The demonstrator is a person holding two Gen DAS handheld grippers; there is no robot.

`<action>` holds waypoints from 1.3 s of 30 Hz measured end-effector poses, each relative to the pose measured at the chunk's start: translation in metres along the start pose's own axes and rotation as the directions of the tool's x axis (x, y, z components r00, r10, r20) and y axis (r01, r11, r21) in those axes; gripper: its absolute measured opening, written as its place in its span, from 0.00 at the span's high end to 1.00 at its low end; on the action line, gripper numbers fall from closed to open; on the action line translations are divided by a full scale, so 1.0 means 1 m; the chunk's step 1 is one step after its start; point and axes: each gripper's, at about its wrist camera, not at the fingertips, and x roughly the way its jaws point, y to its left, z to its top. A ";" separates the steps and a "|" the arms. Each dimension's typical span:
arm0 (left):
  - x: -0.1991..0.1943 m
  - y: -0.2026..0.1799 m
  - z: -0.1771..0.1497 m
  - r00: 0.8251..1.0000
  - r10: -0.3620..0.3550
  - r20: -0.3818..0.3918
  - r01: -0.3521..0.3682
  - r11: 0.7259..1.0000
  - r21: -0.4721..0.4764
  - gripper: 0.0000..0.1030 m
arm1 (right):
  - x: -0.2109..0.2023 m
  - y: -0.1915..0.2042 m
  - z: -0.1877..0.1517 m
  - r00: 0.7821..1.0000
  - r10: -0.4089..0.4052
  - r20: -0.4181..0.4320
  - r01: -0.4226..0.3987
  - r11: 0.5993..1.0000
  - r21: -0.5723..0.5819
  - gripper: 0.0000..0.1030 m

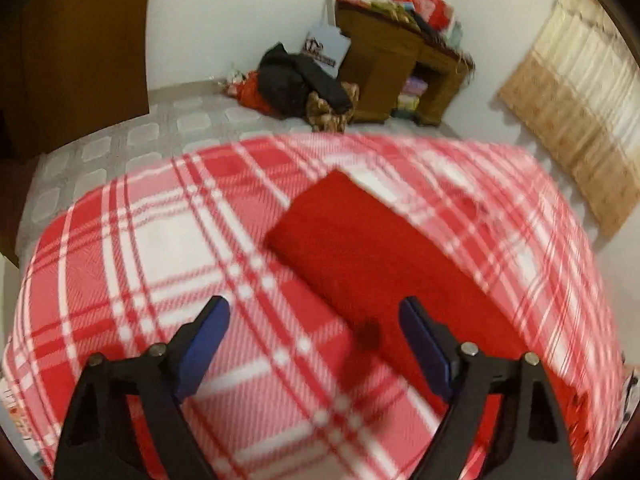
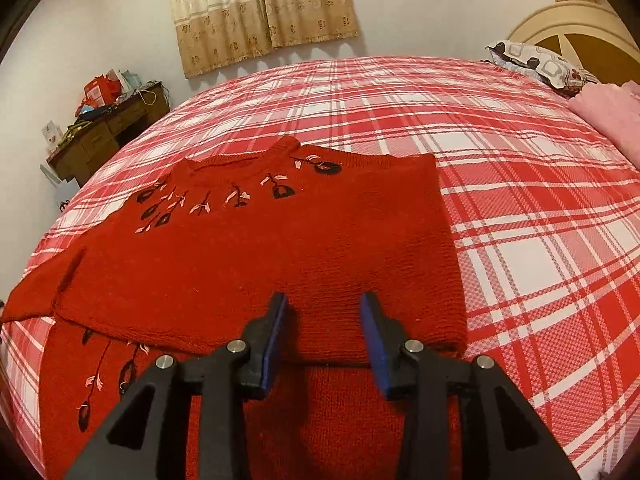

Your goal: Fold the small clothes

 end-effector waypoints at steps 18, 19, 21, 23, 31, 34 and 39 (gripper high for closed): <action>0.018 -0.030 -0.007 0.985 0.145 0.098 -0.157 0.979 0.134 0.55 | 0.001 0.003 0.000 1.000 -0.001 -0.001 0.001 1.000 -0.009 0.59; 0.017 -0.029 -0.006 0.986 0.136 0.101 -0.149 0.980 0.135 0.64 | 0.001 0.003 0.000 1.000 0.001 0.000 -0.001 1.000 -0.008 0.59; 0.014 -0.024 -0.006 0.993 0.075 0.093 -0.086 0.989 0.123 0.84 | 0.001 0.003 0.000 1.000 0.004 0.001 -0.004 1.000 -0.004 0.59; 0.015 -0.022 -0.006 0.995 0.049 0.090 -0.059 0.991 0.117 0.85 | 0.001 0.002 0.000 1.000 0.006 0.001 -0.006 1.000 -0.003 0.59; 0.004 -0.038 -0.002 0.993 -0.050 0.105 0.038 0.992 0.119 0.91 | 0.001 0.002 -0.001 1.000 0.007 0.001 -0.007 1.000 -0.003 0.59; -0.017 -0.062 -0.009 0.982 -0.105 0.155 0.075 0.979 0.187 0.91 | 0.000 0.002 0.000 1.000 0.008 0.002 -0.008 1.000 -0.003 0.59; -0.060 -0.115 -0.029 0.953 -0.219 0.209 0.143 0.933 0.329 0.91 | 0.001 0.002 0.000 1.000 0.008 0.002 -0.008 1.000 -0.002 0.59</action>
